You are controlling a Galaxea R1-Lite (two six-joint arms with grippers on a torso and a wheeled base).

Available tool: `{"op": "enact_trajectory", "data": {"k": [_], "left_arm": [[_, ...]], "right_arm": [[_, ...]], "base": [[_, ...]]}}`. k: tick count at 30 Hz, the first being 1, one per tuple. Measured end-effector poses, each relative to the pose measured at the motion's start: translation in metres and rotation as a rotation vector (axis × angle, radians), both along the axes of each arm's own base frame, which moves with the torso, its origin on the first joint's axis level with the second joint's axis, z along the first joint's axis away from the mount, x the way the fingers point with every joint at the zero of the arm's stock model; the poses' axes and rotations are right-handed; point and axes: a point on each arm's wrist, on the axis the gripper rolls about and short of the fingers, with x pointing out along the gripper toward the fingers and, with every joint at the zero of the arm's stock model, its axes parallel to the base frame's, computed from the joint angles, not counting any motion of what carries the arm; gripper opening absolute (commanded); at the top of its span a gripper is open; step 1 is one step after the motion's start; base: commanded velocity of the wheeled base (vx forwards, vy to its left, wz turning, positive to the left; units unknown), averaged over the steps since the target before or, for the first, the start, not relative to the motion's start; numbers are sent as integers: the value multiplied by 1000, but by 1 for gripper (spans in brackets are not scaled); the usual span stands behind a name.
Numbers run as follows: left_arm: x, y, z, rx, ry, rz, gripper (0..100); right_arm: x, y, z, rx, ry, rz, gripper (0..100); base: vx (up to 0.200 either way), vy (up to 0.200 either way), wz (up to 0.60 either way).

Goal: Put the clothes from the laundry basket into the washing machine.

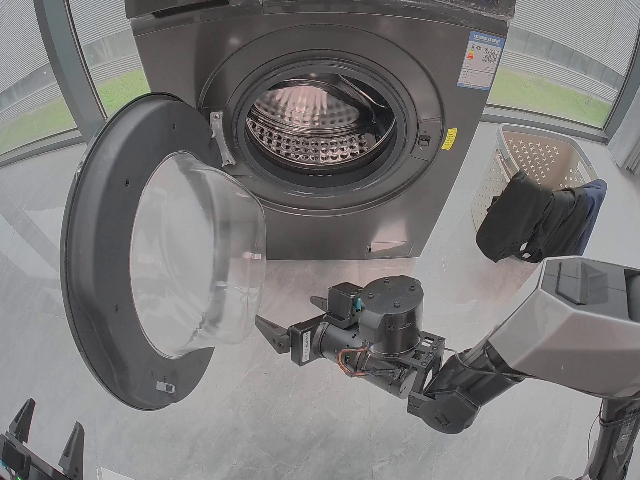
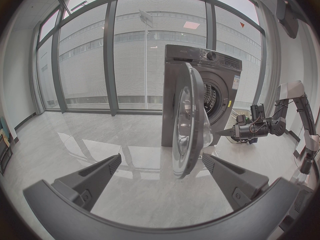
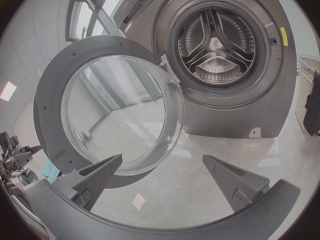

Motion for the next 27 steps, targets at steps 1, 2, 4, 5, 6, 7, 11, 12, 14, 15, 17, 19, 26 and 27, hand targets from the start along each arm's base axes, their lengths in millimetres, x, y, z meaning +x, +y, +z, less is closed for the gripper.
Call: {"op": "enact_trajectory", "data": {"k": [1,2,4,5,6,7,11,12,14,15,17,19,26,27], "left_arm": [[0,0,0,0,0,0,100],[0,0,0,0,0,0,100],[0,0,0,0,0,0,100],[0,0,0,1,0,0,100],[0,0,0,1,0,1,100],[0,0,0,1,0,1,100],[0,0,0,0,0,1,100],[0,0,0,1,0,1,100],[0,0,0,1,0,0,100],[0,0,0,1,0,0,100],[0,0,0,1,0,0,100],[0,0,0,1,1,1,100],[0,0,0,1,0,1,100],[0,0,0,1,0,1,100]], "right_arm": [[2,-1,0,0,-1,-5,100],[5,-1,1,0,-2,-10,100],[12,-3,2,1,-4,-26,100],[13,-3,2,-1,-3,-29,100],[16,-1,2,-2,-3,-30,100],[17,0,2,-1,-4,-30,100],[26,8,0,8,-12,-34,100],[27,12,-1,12,-16,-29,100],[29,19,-4,18,-21,-22,100],[30,21,-5,20,-22,-21,100],[29,29,-10,19,-23,-16,100],[27,37,-13,25,-29,-11,100],[30,62,-8,95,-75,-7,100],[31,63,-8,99,-78,-9,100]], "base": [[0,0,0],[0,0,0],[0,0,0],[0,0,0],[0,0,0],[0,0,0],[0,0,0],[0,0,0],[0,0,0],[0,0,0],[0,0,0],[0,0,0],[0,0,0],[0,0,0]]}}
